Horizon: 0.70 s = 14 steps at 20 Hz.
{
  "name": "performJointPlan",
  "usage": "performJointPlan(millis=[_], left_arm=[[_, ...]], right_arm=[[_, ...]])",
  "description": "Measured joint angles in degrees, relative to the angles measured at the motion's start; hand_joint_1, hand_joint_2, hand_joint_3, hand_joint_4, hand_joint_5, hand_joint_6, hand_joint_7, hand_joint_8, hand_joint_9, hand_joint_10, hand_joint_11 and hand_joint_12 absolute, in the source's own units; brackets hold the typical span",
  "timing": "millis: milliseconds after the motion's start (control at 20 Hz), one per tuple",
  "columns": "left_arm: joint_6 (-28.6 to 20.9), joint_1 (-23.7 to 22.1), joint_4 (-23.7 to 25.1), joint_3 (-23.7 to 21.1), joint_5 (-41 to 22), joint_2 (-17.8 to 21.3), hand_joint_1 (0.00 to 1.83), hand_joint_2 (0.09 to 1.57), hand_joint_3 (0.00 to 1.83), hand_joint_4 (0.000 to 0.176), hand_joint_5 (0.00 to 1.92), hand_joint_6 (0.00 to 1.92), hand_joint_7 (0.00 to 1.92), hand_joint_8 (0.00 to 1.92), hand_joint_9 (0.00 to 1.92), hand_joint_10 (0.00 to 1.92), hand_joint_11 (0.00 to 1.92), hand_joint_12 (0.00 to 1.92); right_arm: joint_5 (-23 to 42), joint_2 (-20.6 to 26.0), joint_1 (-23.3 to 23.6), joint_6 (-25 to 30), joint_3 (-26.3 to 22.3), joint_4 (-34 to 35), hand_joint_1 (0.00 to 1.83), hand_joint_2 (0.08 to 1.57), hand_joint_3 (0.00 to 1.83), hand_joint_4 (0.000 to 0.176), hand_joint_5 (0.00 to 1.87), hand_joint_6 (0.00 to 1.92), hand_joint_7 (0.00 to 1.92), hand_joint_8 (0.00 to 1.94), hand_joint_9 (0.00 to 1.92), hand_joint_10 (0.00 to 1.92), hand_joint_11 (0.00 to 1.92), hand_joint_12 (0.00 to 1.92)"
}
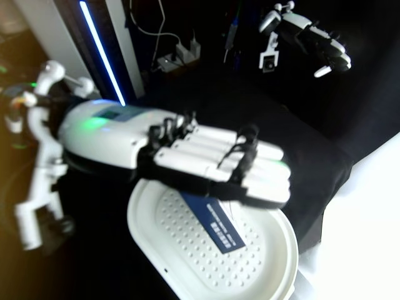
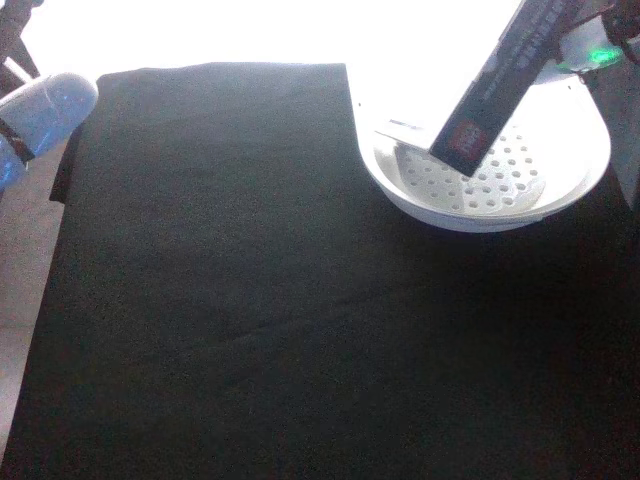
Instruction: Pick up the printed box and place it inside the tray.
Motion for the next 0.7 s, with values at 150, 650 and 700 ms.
performJointPlan(millis=[150, 650, 700], left_arm=[[0.00, 0.00, 0.46, 0.00, -0.24, -0.31, 0.00, 0.88, 0.00, 0.155, 0.00, 0.00, 0.01, 0.00, 0.00, 0.00, 0.00, 0.00], [-0.26, 0.07, 0.72, 0.00, -0.04, -1.44, 0.00, 0.88, 0.00, 0.140, 0.01, 0.00, 0.00, 0.00, 0.00, 0.00, 0.00, 0.00], [-0.26, 0.07, 0.70, 0.00, -0.11, -1.44, 0.00, 0.88, 0.00, 0.143, 0.01, 0.00, 0.00, 0.00, 0.00, 0.00, 0.00, 0.00]], right_arm=[[0.24, 0.09, 0.81, -7.56, -2.21, 1.68, 0.71, 0.58, 0.00, 0.176, 0.00, 0.00, 0.00, 0.00, 0.00, 0.00, 0.00, 0.00], [-0.39, 2.51, 0.79, 3.96, -1.86, 0.46, 0.67, 0.53, 0.00, 0.176, 0.00, 0.00, 0.00, 0.00, 0.00, 0.00, 0.00, 0.00], [-0.83, 2.51, 0.79, 6.10, -0.98, 0.15, 0.68, 0.53, 0.00, 0.176, 0.00, 0.00, 0.00, 0.00, 0.00, 0.00, 0.00, 0.00]])
